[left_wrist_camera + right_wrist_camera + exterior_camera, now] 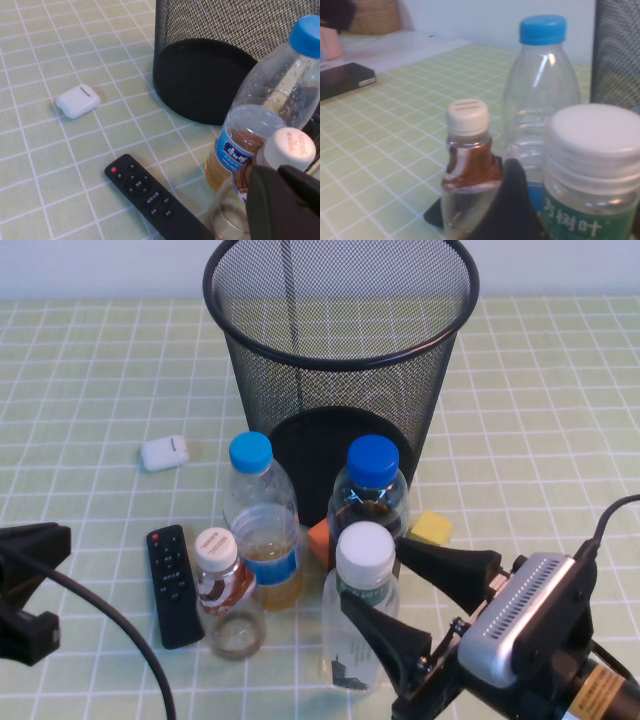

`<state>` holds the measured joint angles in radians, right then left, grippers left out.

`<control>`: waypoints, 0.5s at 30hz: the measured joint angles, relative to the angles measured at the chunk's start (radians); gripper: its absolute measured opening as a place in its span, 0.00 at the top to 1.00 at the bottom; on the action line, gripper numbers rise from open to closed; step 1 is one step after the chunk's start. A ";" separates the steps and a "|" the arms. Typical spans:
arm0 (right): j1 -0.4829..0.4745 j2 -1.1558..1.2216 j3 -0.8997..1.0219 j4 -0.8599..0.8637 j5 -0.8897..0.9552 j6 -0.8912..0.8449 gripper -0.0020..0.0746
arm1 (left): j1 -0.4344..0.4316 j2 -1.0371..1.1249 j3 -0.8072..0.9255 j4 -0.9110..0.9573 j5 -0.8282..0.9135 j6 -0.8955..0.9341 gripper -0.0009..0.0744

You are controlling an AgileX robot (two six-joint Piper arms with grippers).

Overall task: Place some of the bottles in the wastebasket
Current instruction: Pick up a bottle from the table with right arm

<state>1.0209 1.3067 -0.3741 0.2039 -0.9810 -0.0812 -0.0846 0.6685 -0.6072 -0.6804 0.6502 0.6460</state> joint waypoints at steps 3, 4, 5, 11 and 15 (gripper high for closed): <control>0.000 0.000 0.000 0.007 0.002 -0.014 0.31 | 0.000 0.000 0.000 -0.002 0.000 0.006 1.00; 0.000 0.000 0.000 0.011 -0.003 -0.024 0.31 | 0.000 0.000 0.000 -0.002 0.000 0.006 1.00; 0.000 0.000 0.000 0.014 -0.005 -0.037 0.31 | 0.000 0.000 0.000 -0.004 0.000 0.006 1.00; 0.000 0.000 0.000 0.018 -0.005 -0.064 0.31 | 0.000 0.000 0.000 -0.010 0.000 0.012 1.00; 0.000 0.000 -0.001 0.059 -0.014 -0.093 0.31 | 0.000 0.000 0.000 -0.010 0.000 0.014 1.00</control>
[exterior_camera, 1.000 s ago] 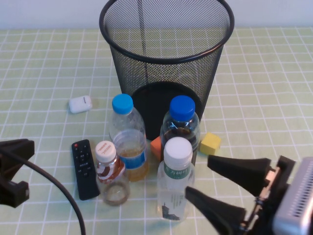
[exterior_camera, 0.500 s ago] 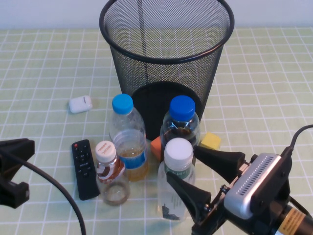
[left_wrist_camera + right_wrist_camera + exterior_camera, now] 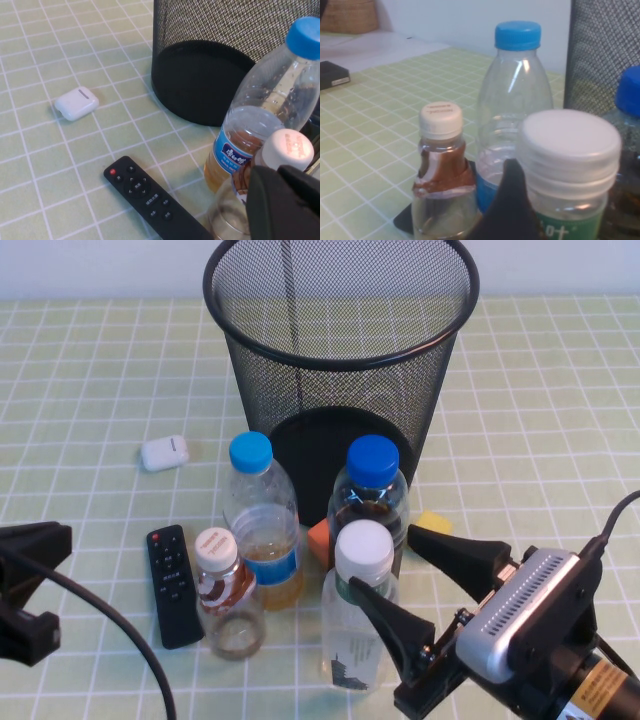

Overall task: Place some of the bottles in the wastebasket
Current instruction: Pick up a bottle from the table with right arm

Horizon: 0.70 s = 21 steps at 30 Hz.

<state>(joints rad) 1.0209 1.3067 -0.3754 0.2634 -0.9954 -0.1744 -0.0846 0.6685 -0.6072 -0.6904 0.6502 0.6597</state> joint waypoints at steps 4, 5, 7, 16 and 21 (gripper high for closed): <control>0.000 0.000 0.000 -0.002 0.000 -0.002 0.31 | 0.000 0.000 -0.002 -0.004 0.000 0.000 1.00; 0.000 0.000 -0.001 -0.002 0.000 -0.002 0.31 | 0.000 0.000 -0.002 -0.004 0.000 0.000 1.00; 0.000 0.002 -0.014 -0.002 0.015 -0.002 0.31 | 0.000 0.000 -0.002 -0.006 0.000 0.000 1.00; 0.000 0.106 -0.086 -0.004 0.010 -0.060 0.31 | 0.000 0.000 -0.002 -0.010 0.000 0.000 1.00; 0.000 0.149 -0.108 0.001 -0.010 -0.056 0.31 | 0.000 0.000 -0.002 -0.010 0.000 0.003 1.00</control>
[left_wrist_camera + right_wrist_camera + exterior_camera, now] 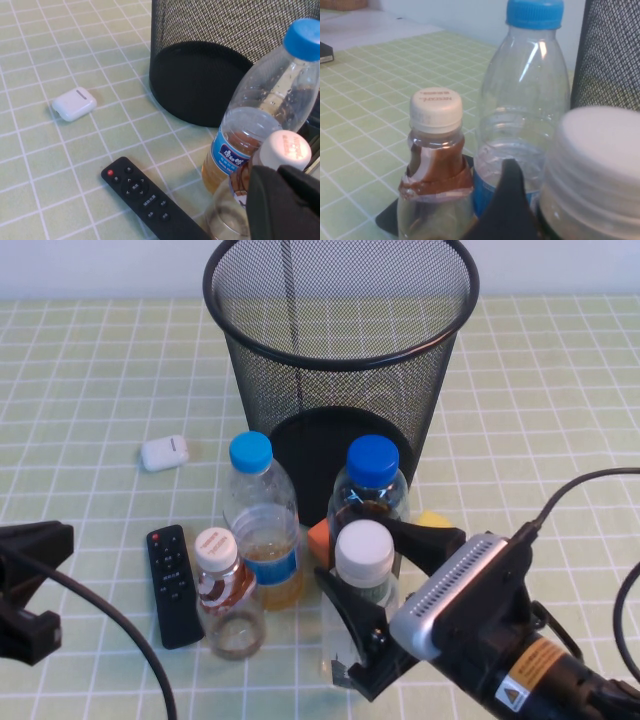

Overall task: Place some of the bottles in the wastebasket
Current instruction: Pick up a bottle from the table with right arm, then place the bottle in the trash can

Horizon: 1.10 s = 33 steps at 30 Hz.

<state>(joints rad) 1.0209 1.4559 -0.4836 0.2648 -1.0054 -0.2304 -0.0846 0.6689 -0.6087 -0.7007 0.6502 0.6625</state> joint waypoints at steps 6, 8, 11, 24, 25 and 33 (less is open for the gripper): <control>0.000 0.028 -0.018 0.000 -0.019 0.005 0.31 | 0.000 0.000 0.000 0.000 0.000 0.004 1.00; 0.000 0.027 -0.020 0.001 -0.022 0.007 0.38 | 0.000 0.000 0.000 0.000 0.000 0.004 1.00; 0.000 0.027 -0.020 0.001 -0.026 0.007 0.62 | 0.000 0.000 0.000 0.000 0.000 0.004 1.00; 0.000 -0.252 -0.087 0.063 0.425 0.027 0.98 | 0.000 0.000 0.000 -0.008 0.006 0.006 1.00; 0.000 -0.290 -0.119 0.091 0.520 -0.002 0.98 | 0.000 0.000 0.000 -0.008 0.006 0.006 1.00; -0.002 -0.403 -0.409 0.421 0.902 -0.431 0.98 | 0.000 0.000 0.000 -0.012 0.013 0.006 1.00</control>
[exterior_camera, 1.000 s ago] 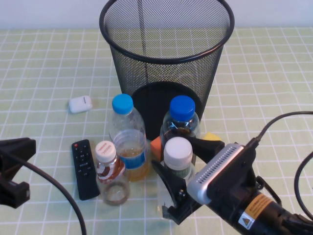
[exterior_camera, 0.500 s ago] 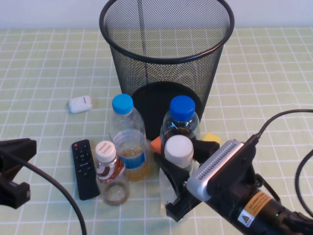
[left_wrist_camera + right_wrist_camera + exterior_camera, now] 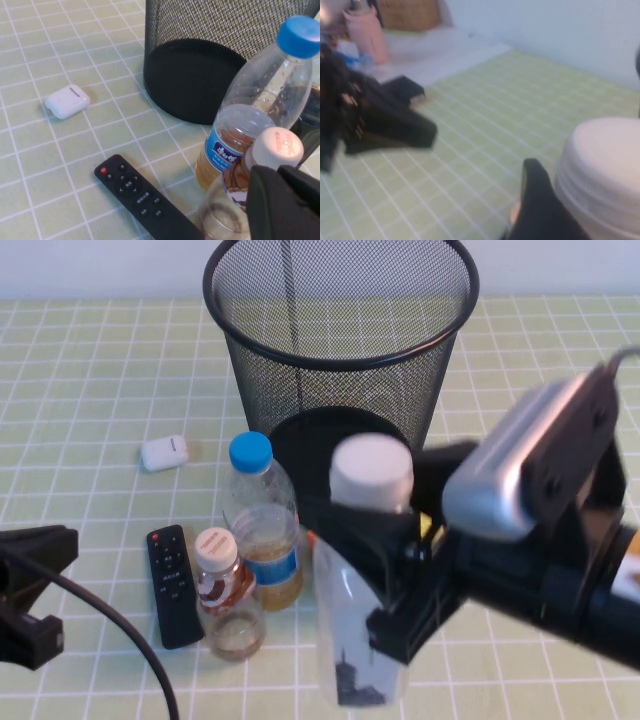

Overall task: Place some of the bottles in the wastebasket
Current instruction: Place the bottle in the trash can

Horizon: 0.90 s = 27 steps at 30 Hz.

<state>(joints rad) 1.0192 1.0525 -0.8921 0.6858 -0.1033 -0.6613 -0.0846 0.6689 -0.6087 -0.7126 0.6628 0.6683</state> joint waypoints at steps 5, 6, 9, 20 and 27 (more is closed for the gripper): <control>-0.036 0.021 -0.132 0.102 0.000 -0.186 0.98 | 0.000 0.000 0.000 0.000 0.015 0.002 1.00; -0.051 0.025 -0.152 0.117 0.000 -0.202 0.98 | 0.000 0.000 0.000 0.000 0.015 0.002 1.00; -0.124 0.042 -0.206 0.155 0.013 -0.231 0.98 | 0.000 0.000 0.000 0.000 0.015 0.002 1.00; -0.340 0.167 -0.486 0.160 0.087 -0.268 0.98 | 0.000 0.000 0.000 0.000 0.016 0.002 1.00; -0.401 0.325 -0.713 0.151 0.153 -0.280 0.98 | 0.000 0.000 0.000 0.000 0.018 0.002 1.00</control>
<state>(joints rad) 0.6184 1.3770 -1.6052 0.8368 0.0502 -0.9417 -0.0846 0.6689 -0.6087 -0.7126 0.6807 0.6702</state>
